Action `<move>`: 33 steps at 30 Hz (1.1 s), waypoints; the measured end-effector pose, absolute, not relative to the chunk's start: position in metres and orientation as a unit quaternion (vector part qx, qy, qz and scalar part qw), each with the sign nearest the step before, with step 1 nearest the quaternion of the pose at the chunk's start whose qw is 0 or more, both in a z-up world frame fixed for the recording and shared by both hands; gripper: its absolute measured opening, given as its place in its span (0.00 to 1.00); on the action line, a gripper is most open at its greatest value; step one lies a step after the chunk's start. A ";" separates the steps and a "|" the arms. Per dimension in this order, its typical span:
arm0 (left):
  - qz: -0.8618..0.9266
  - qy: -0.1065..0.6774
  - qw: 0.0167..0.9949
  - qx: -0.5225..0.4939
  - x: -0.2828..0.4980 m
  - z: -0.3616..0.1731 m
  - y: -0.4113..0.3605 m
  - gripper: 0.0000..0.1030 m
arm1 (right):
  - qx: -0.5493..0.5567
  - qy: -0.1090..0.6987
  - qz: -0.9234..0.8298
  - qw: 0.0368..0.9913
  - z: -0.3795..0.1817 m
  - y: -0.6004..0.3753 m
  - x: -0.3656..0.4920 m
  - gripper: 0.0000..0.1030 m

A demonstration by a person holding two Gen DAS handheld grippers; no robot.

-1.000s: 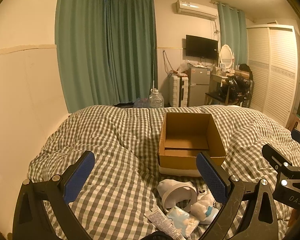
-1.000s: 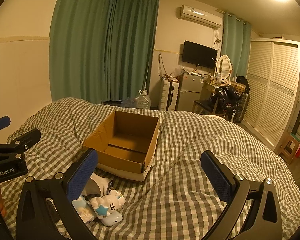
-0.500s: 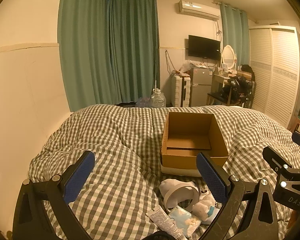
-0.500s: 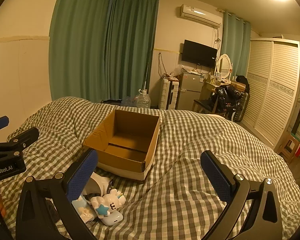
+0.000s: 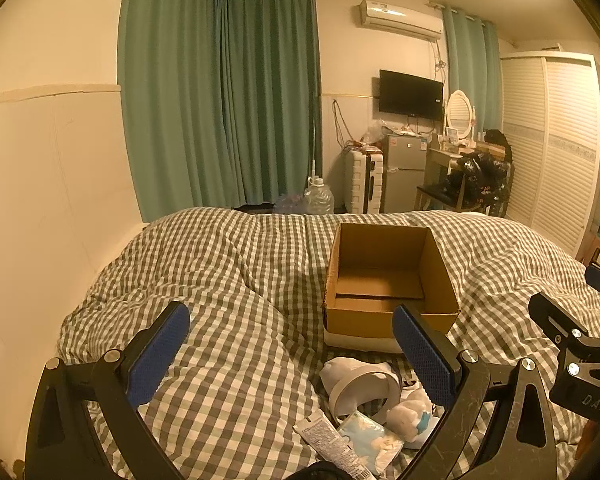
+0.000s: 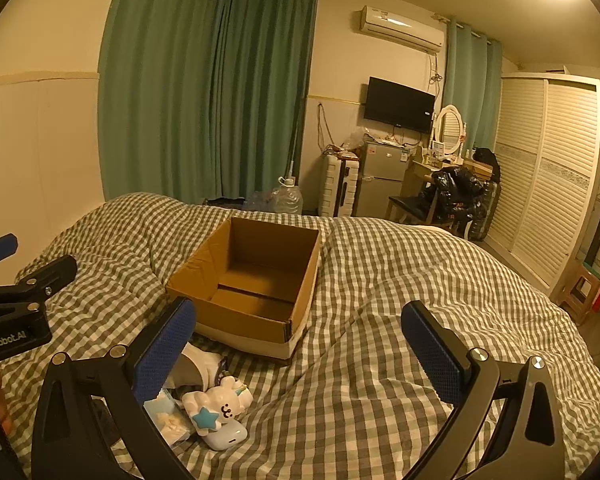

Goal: Organize objects

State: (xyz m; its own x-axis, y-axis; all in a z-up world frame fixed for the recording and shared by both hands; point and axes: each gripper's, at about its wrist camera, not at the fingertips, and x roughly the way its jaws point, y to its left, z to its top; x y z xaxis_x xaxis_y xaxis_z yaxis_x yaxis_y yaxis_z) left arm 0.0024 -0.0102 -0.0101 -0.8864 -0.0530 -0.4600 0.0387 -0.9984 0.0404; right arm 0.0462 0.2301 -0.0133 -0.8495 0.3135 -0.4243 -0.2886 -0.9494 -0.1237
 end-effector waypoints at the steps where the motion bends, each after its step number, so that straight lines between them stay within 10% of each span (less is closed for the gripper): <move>1: -0.971 -0.016 0.020 0.238 0.002 -0.010 -0.010 1.00 | -0.225 -0.029 0.961 0.155 -0.013 0.229 0.046 1.00; 33: -0.971 -0.022 -0.008 0.239 0.012 0.007 -0.017 1.00 | -0.220 -0.032 0.960 0.169 0.006 0.224 0.060 1.00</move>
State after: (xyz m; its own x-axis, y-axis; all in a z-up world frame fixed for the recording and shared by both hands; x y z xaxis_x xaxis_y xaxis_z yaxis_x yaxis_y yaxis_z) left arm 0.0117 -0.0166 0.0067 -0.8861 0.0043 -0.4635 -0.0250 -0.9989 0.0385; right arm 0.0597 0.2240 0.0064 -0.8460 0.3384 -0.4121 -0.3100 -0.9409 -0.1361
